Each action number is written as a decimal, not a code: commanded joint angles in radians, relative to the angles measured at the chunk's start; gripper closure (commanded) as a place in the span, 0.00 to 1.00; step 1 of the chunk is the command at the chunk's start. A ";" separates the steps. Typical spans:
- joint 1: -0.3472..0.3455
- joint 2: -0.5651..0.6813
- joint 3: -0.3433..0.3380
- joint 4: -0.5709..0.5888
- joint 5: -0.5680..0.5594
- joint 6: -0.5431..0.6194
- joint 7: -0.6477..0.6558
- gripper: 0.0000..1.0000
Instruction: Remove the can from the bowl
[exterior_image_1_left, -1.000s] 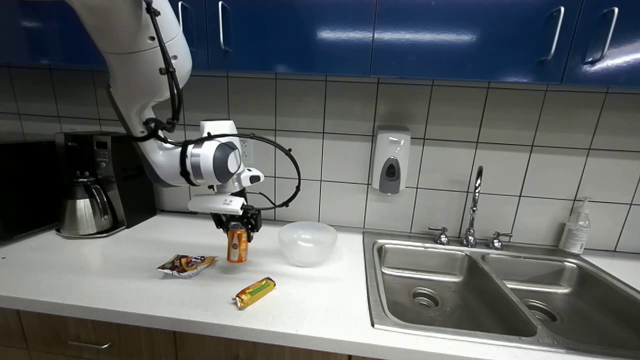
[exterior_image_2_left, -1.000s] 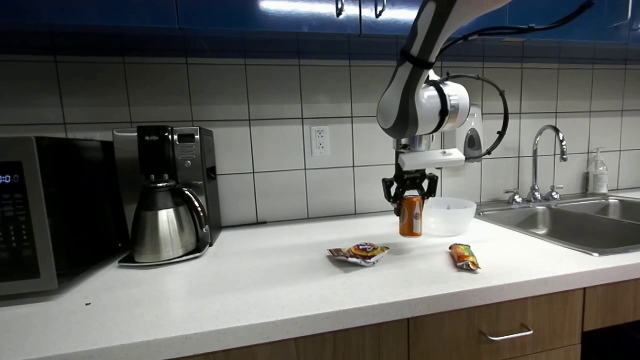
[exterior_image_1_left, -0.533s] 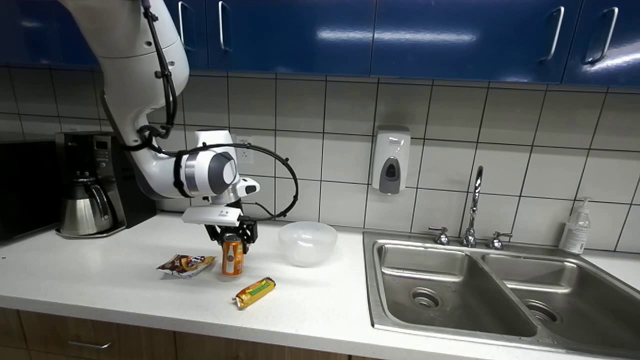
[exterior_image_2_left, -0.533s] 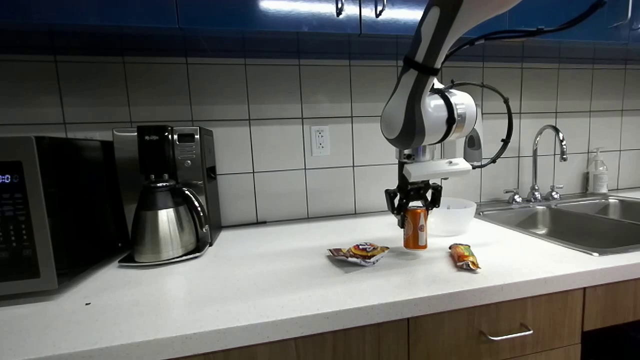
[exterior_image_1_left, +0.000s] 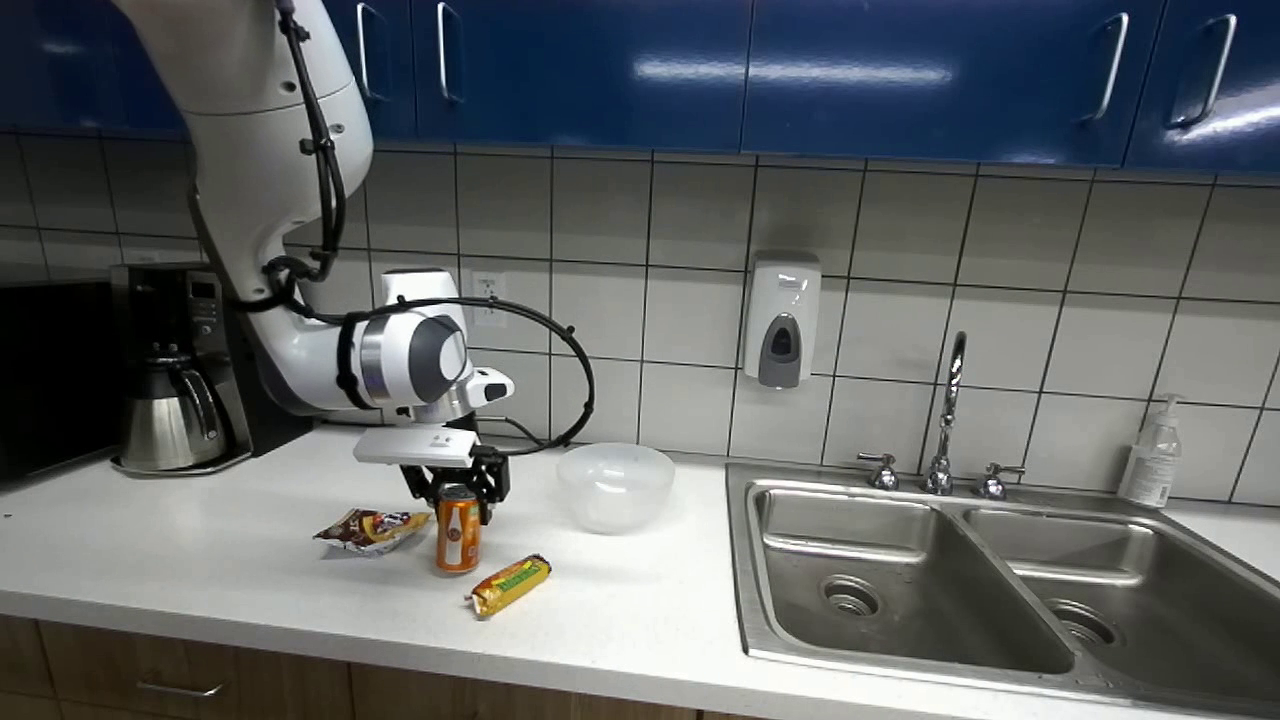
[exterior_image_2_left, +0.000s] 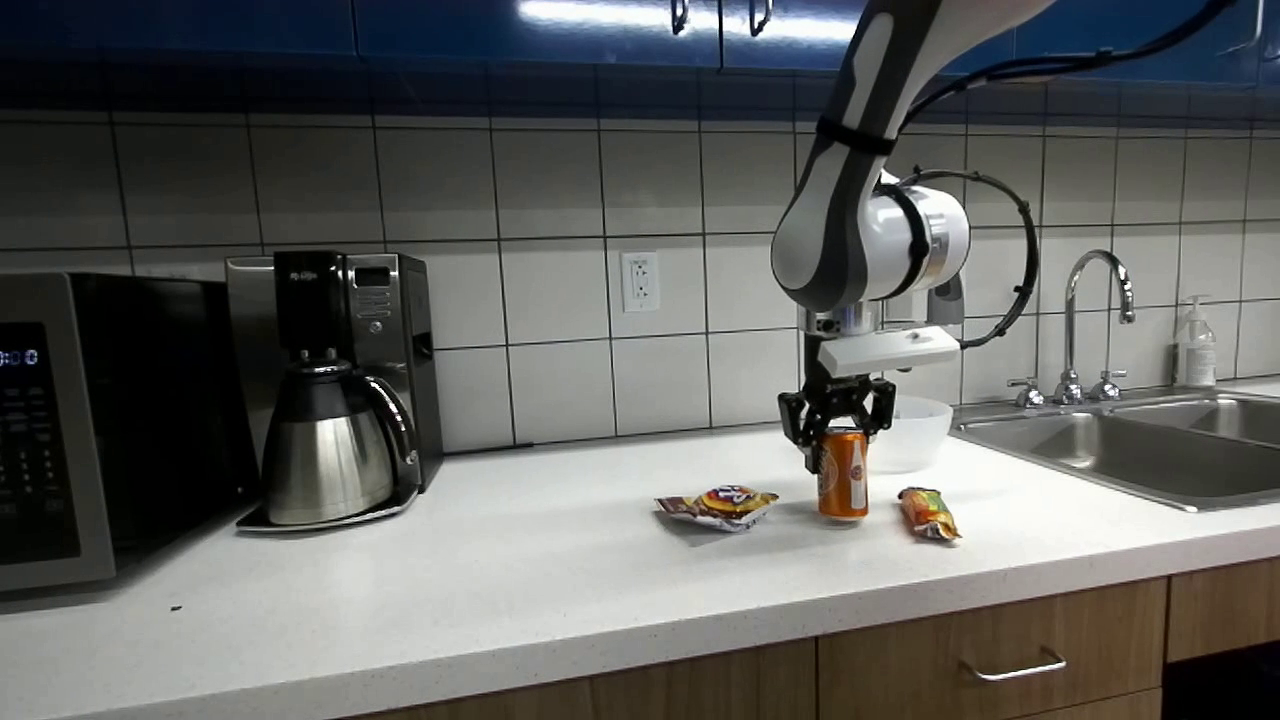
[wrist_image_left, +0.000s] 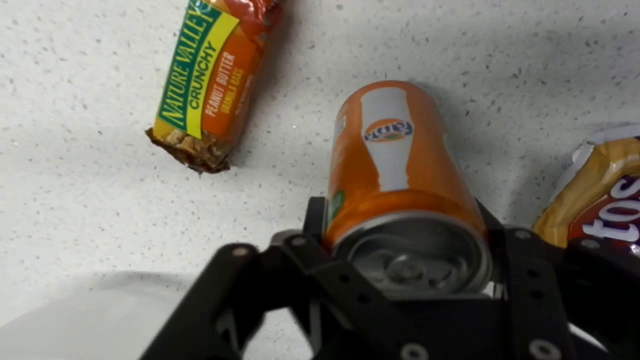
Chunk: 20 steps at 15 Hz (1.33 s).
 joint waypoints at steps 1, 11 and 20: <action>0.001 -0.073 -0.004 -0.059 -0.018 0.008 -0.019 0.08; -0.014 -0.184 0.015 -0.073 0.002 -0.027 -0.033 0.00; -0.044 -0.333 0.101 -0.048 0.233 -0.328 -0.295 0.00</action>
